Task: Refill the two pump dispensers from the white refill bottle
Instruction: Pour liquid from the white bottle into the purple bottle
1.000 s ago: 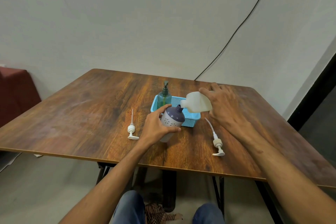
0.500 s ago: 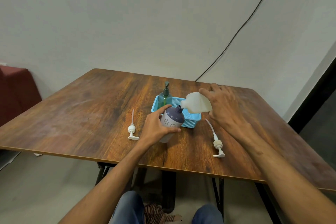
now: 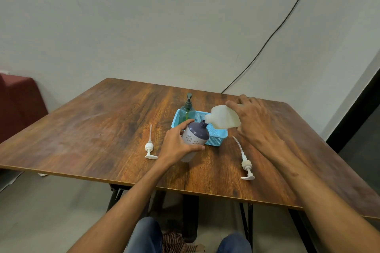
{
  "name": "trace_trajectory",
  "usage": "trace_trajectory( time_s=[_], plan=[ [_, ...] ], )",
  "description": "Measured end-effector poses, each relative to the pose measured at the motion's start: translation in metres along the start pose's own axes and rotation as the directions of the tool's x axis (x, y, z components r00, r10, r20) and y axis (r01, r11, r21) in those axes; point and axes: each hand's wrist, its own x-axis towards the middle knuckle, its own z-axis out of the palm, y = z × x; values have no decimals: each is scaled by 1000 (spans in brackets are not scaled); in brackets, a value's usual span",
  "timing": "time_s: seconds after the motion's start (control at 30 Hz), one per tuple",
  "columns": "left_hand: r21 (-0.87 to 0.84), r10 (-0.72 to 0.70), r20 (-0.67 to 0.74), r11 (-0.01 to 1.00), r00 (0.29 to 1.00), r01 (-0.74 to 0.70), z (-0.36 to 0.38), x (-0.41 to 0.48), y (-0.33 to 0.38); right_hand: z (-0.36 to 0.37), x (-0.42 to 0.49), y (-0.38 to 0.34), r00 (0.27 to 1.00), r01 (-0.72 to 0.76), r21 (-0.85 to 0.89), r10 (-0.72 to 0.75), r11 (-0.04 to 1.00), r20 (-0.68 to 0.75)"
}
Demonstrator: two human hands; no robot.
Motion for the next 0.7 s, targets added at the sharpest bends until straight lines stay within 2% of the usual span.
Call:
trace_trajectory(
  time_s=[0.7],
  plan=[
    [4, 11, -6, 1000, 1000, -11, 1, 1, -3, 3, 3, 1, 1000, 10, 0, -10, 1000, 5]
  ],
)
